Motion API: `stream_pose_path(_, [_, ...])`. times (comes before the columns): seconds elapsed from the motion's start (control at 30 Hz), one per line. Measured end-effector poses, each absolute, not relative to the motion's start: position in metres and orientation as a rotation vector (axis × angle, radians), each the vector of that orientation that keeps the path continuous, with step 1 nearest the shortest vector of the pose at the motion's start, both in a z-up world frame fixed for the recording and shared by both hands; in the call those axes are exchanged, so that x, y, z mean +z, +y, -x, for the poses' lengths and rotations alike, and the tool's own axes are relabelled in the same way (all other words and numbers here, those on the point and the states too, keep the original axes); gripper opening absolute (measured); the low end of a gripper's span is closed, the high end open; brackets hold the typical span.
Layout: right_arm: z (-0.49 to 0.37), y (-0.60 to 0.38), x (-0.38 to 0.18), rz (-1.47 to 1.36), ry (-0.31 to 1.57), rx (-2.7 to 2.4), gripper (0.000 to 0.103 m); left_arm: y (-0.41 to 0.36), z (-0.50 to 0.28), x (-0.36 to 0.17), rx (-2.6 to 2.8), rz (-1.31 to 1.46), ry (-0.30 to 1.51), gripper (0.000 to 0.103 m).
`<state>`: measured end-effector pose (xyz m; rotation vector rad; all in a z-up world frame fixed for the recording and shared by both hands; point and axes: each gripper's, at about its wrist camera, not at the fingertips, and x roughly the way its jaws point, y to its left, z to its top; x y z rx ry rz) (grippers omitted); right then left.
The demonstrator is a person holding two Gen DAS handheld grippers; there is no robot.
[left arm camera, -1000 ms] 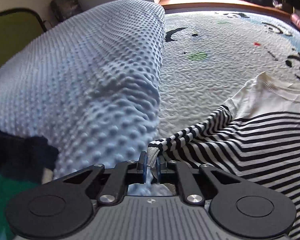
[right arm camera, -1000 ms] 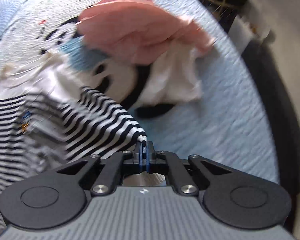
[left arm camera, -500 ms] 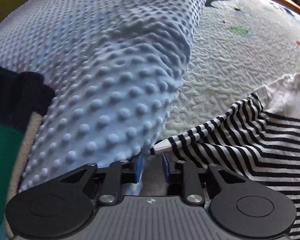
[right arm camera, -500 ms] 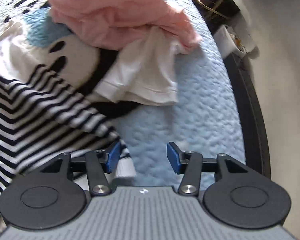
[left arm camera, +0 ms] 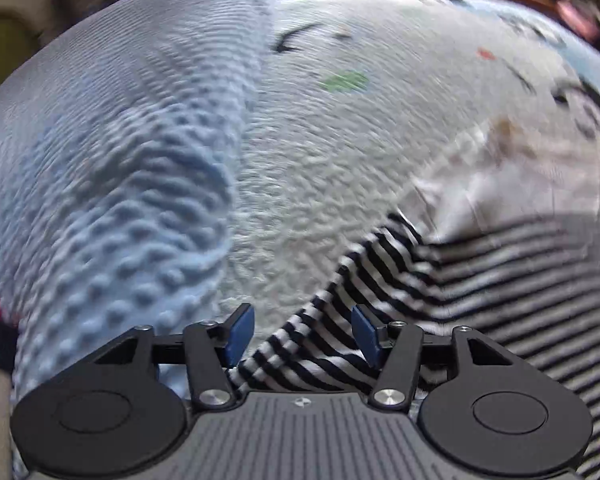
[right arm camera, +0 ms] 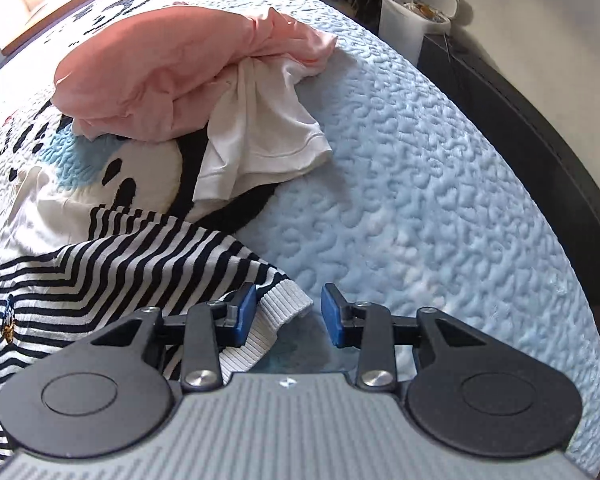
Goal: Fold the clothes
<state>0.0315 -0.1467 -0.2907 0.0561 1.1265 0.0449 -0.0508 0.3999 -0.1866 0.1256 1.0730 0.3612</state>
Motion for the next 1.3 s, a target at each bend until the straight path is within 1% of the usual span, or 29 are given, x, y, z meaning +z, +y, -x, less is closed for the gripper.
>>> stream_pose_path(0.07, [-0.031,-0.146,-0.292,-0.073,1.123,0.043,0.038,0.393,0.046,-0.204,0.414,-0.341,1.107,0.057])
stream_pose_path(0.1, [-0.031,-0.145,-0.29,-0.067,1.12,0.051,0.039,0.399,0.043,-0.208,0.477,-0.406,1.114,0.054])
stream_pose_path(0.13, [-0.031,-0.145,-0.288,-0.059,1.111,0.059,0.039,0.408,0.041,-0.206,0.52,-0.385,1.105,0.051])
stream_pose_path(0.17, [-0.031,-0.145,-0.286,-0.051,1.102,0.068,0.039,0.417,0.04,-0.204,0.56,-0.356,1.095,0.045])
stream_pose_path(0.27, [-0.031,-0.146,-0.282,-0.044,1.072,0.078,0.04,0.435,0.043,-0.193,0.581,-0.23,1.065,0.045])
stream_pose_path(0.3, [-0.031,-0.149,-0.281,-0.072,1.069,0.08,0.04,0.433,0.046,-0.19,0.567,-0.214,1.05,0.045])
stream_pose_path(0.33, [-0.031,-0.152,-0.281,-0.103,1.066,0.085,0.04,0.428,0.054,-0.184,0.529,-0.139,1.028,0.046])
stream_pose_path(0.37, [-0.033,-0.157,-0.28,-0.144,1.062,0.097,0.04,0.424,0.063,-0.179,0.49,-0.065,1.004,0.051])
stream_pose_path(0.4, [-0.034,-0.162,-0.279,-0.184,1.059,0.109,0.038,0.419,0.072,-0.174,0.451,0.008,0.979,0.052])
stream_pose_path(0.5, [-0.037,-0.175,-0.282,-0.302,1.067,0.123,0.033,0.405,0.097,-0.158,0.334,0.222,0.905,0.053])
stream_pose_path(0.6, [-0.043,-0.182,-0.291,-0.379,1.112,0.111,0.033,0.374,0.11,-0.167,0.306,0.328,0.951,0.053])
stream_pose_path(0.7, [-0.049,-0.183,-0.304,-0.418,1.192,0.103,0.032,0.359,0.123,-0.177,0.312,0.39,0.963,0.053])
stream_pose_path(0.73, [-0.049,-0.181,-0.304,-0.412,1.194,0.105,0.033,0.356,0.127,-0.179,0.32,0.41,0.965,0.053])
stream_pose_path(0.77, [-0.049,-0.179,-0.304,-0.406,1.195,0.108,0.031,0.353,0.131,-0.181,0.328,0.431,0.967,0.053])
stream_pose_path(0.8, [-0.048,-0.177,-0.304,-0.39,1.192,0.112,0.013,0.351,0.136,-0.182,0.334,0.456,0.971,0.053])
stream_pose_path(0.83, [-0.047,-0.175,-0.299,-0.343,1.175,0.124,0.006,0.349,0.139,-0.182,0.339,0.464,0.976,0.053])
stream_pose_path(0.93, [-0.044,-0.168,-0.287,-0.198,1.122,0.158,0.007,0.347,0.152,-0.18,0.332,0.468,0.994,0.054])
stream_pose_path(1.0, [-0.045,-0.162,-0.285,-0.094,1.104,0.169,0.009,0.349,0.161,-0.18,0.333,0.461,1.009,0.058])
stream_pose_path(1.03, [-0.046,-0.16,-0.291,-0.061,1.13,0.165,0.012,0.349,0.166,-0.18,0.338,0.458,1.02,0.058])
stream_pose_path(1.07, [-0.047,-0.158,-0.298,-0.043,1.164,0.161,0.022,0.35,0.171,-0.181,0.342,0.454,1.03,0.058])
stream_pose_path(1.1, [-0.046,-0.159,-0.3,-0.031,1.168,0.158,0.027,0.35,0.176,-0.181,0.347,0.452,1.041,0.058])
stream_pose_path(1.13, [-0.044,-0.158,-0.3,-0.019,1.163,0.151,0.028,0.351,0.181,-0.179,0.349,0.454,1.05,0.058])
stream_pose_path(1.17, [-0.036,-0.158,-0.293,-0.01,1.129,0.141,0.031,0.352,0.188,-0.176,0.338,0.468,1.053,0.058])
stream_pose_path(1.23, [-0.012,-0.159,-0.277,-0.023,1.084,0.159,0.031,0.353,0.202,-0.167,0.279,0.529,1.051,0.058])
stream_pose_path(1.3, [0.022,-0.161,-0.267,-0.081,1.099,0.275,0.031,0.347,0.217,-0.16,0.209,0.566,1.072,0.059])
